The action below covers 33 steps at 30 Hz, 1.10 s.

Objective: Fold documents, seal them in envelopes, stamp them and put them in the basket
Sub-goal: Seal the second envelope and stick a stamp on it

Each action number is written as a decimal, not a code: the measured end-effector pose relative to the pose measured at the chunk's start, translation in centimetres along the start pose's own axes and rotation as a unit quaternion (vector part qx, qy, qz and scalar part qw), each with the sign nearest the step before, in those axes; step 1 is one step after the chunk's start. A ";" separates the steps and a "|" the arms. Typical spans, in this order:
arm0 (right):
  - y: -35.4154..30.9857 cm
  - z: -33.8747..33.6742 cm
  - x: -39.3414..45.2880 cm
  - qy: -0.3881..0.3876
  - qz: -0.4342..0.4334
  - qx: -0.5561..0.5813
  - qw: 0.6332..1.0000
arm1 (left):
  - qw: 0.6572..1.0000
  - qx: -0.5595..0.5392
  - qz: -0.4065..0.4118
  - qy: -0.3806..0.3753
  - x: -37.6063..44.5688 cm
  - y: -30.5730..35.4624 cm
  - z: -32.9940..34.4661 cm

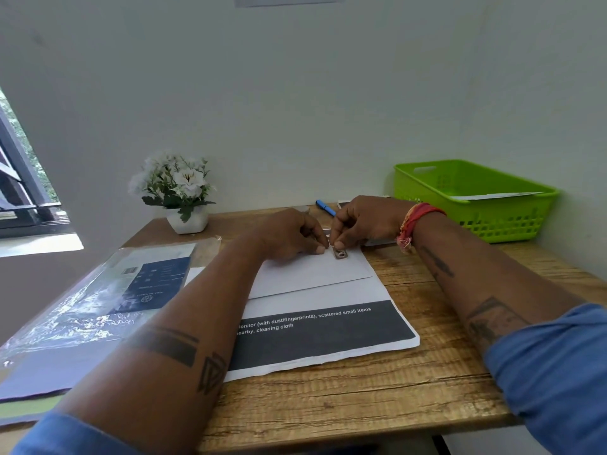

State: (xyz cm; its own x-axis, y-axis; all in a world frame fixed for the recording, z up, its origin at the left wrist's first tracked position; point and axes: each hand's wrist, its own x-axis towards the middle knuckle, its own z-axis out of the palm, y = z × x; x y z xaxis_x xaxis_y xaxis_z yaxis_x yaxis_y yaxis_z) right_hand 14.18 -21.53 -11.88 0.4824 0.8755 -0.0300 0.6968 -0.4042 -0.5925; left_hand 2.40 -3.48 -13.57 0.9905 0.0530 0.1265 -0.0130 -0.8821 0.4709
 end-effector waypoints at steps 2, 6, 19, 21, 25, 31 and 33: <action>-0.1 0.2 0.0 0.004 0.003 -0.015 1.000 | 1.000 0.004 0.004 -0.002 0.0 0.0 0.0; -0.4 0.3 -0.1 0.011 0.005 -0.037 0.999 | 1.000 0.016 0.006 -0.005 0.1 0.1 0.0; -1.1 0.7 0.0 0.022 0.017 -0.138 0.990 | 0.999 0.045 -0.010 0.001 0.5 0.0 0.3; -1.4 0.8 -0.1 0.030 0.024 -0.164 0.986 | 0.997 0.075 -0.018 0.013 0.7 0.2 0.6; -1.4 0.6 -0.3 0.043 0.044 -0.194 0.979 | 0.993 0.107 -0.036 0.043 1.1 0.8 1.3; -1.3 0.3 -1.1 0.038 0.075 -0.208 0.974 | 0.991 0.117 -0.066 0.016 1.6 1.5 1.3; -1.4 0.1 -1.2 0.021 0.090 -0.208 0.974 | 0.990 0.118 -0.072 0.012 1.5 1.7 1.2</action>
State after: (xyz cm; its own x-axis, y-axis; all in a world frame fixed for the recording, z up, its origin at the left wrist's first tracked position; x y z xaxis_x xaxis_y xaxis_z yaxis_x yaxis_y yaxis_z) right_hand 12.60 -22.04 -11.06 0.6320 0.7722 -0.0655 0.7494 -0.6304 -0.2026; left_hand 4.06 -5.52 -13.64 0.9763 0.1949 0.0944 0.1635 -0.9491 0.2694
